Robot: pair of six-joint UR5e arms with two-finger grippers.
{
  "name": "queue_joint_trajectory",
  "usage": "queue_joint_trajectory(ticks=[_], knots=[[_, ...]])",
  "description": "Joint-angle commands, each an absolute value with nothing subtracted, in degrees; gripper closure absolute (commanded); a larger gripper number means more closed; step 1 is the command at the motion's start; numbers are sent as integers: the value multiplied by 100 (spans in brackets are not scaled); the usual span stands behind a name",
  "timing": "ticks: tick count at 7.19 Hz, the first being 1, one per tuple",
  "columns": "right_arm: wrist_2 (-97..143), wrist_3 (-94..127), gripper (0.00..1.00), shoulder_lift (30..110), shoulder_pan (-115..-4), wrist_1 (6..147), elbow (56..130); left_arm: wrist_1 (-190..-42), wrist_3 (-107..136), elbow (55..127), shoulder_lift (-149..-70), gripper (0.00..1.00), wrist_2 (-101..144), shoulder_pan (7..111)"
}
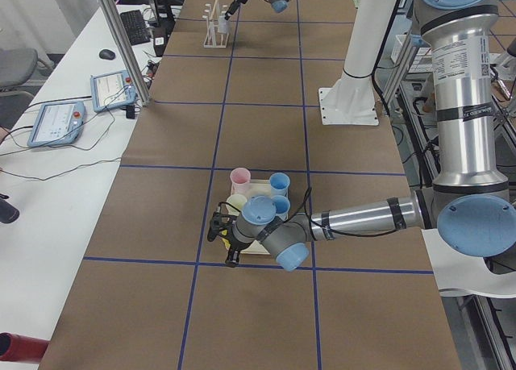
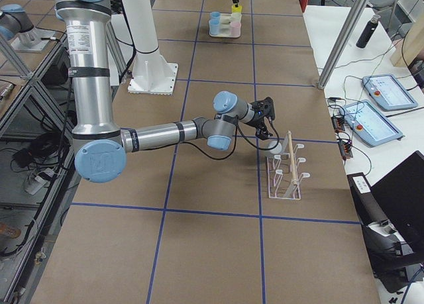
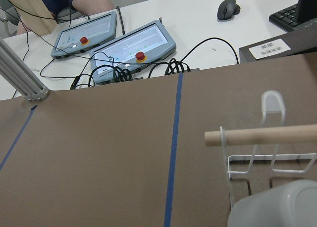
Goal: Transfer IKEA cup to right arm and place on rack
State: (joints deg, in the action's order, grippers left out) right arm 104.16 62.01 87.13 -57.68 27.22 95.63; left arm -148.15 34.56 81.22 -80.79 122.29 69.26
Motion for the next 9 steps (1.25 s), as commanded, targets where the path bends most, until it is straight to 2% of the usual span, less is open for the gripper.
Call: queue_joint_trajectory(ticks=[1,3,5,7,8,9], knots=[[10791,6876,0,8667,-5705,2971,10026,-14845,3733,8147,-8086,100,12585,6926],[10810,7713,0,8492,-5354,2971,10335,-14810,3762,8165,-8138,100,13022,6934],[10776,9335,0,7887,-4968,2936,10423,-14792,3779,8200,-8365,100,14059,7938],[10749,10078,0,7481,-4624,2927,10459,-14582,3990,8305,-8656,100,14377,8461],[10740,10403,0,7332,-4475,2875,10450,-14607,4565,8375,-8814,100,14614,8481],[10740,10833,0,7165,-4326,2857,10459,-14660,5788,8750,-9007,100,14634,8464]])
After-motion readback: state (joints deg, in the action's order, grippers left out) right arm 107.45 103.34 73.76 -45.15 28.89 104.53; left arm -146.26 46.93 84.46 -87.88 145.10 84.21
